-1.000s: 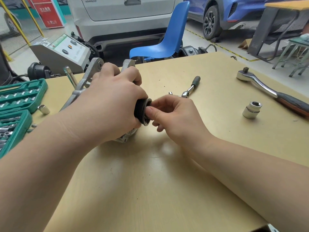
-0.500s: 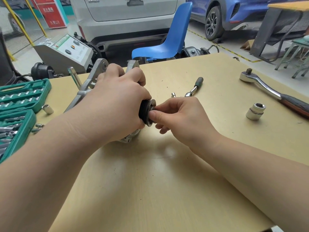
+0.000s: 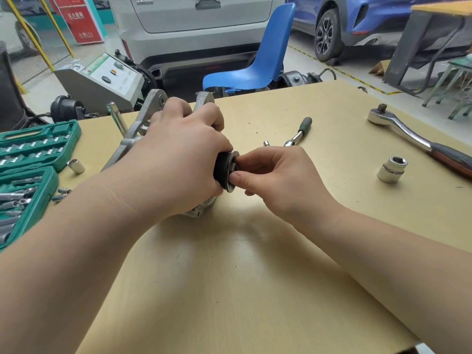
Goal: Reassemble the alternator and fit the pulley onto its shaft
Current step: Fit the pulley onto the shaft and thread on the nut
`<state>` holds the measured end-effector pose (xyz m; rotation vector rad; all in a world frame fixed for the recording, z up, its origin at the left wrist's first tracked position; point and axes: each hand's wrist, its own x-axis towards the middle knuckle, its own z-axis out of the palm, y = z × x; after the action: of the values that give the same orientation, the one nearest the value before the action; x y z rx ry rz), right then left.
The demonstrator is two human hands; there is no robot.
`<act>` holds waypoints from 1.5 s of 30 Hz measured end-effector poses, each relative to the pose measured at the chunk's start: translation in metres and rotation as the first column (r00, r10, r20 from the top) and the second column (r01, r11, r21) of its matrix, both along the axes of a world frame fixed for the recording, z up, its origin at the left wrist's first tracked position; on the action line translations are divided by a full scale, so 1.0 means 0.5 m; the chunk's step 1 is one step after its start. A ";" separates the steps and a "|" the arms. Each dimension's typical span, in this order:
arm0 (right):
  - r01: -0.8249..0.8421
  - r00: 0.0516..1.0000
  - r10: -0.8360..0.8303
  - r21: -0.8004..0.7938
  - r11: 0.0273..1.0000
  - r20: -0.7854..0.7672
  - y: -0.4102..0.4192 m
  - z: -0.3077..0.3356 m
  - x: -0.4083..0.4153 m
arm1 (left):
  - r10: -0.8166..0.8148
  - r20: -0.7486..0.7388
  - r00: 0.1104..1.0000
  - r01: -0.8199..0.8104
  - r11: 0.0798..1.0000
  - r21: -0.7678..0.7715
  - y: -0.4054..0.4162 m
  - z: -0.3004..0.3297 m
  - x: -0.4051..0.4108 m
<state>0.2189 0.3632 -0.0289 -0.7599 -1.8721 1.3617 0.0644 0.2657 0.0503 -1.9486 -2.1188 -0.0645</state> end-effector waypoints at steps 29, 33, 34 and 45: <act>-0.022 0.998 0.013 -0.144 0.989 -0.064 0.011 -0.003 -0.005 | 0.057 -0.029 0.998 -0.056 0.998 0.020 0.001 0.001 0.019; -0.049 0.995 0.023 -0.274 0.961 -0.098 0.015 -0.007 -0.005 | 0.063 -0.028 0.998 -0.062 0.998 0.015 0.002 0.002 0.017; -0.046 0.995 0.019 -0.269 0.962 -0.102 0.013 -0.008 -0.007 | 0.061 -0.028 0.998 -0.061 0.998 0.014 0.003 0.003 0.017; 0.038 0.998 -0.038 0.005 0.999 -0.047 -0.003 -0.014 -0.007 | 0.063 -0.034 0.997 -0.063 0.998 -0.006 0.001 0.002 0.015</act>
<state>0.2153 0.3618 -0.0357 -0.7507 -1.8155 1.3383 0.0719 0.2664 0.0514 -1.8720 -2.1595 -0.0129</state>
